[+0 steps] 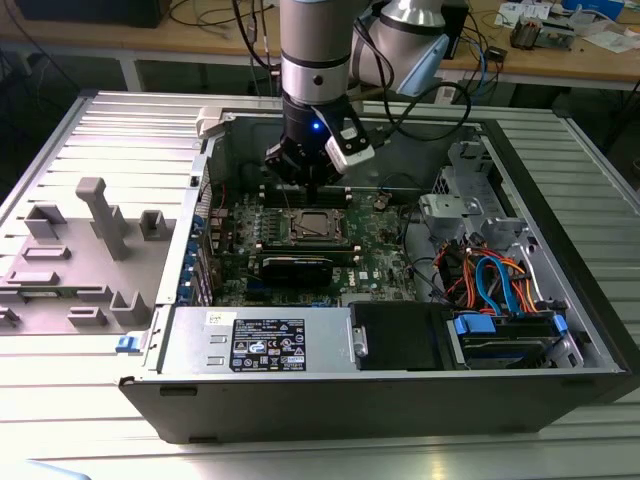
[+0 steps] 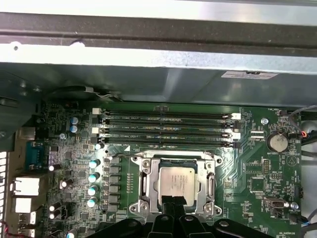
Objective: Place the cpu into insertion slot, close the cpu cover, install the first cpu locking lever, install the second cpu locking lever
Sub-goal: 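Install the first cpu locking lever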
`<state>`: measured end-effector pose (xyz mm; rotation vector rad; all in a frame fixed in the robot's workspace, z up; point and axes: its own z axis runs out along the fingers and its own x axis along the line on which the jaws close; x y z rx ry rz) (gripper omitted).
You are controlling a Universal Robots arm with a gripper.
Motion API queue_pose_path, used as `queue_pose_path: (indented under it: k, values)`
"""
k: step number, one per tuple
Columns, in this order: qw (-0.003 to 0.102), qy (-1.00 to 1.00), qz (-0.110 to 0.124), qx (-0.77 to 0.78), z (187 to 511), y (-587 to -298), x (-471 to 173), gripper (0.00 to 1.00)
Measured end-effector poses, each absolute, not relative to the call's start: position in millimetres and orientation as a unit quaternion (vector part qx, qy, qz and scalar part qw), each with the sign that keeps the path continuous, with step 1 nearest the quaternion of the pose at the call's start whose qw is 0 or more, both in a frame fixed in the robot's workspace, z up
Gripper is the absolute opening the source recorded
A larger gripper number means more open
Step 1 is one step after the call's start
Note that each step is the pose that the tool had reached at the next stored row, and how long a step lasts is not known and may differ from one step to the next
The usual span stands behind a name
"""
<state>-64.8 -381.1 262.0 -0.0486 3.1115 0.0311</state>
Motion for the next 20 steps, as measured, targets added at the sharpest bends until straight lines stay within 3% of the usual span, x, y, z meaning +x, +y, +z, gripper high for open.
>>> queue_pose_path:
  k: [20]
  values:
    - [0.015, 1.000, 0.010, -0.016, 266, -381, -102, 0.11]
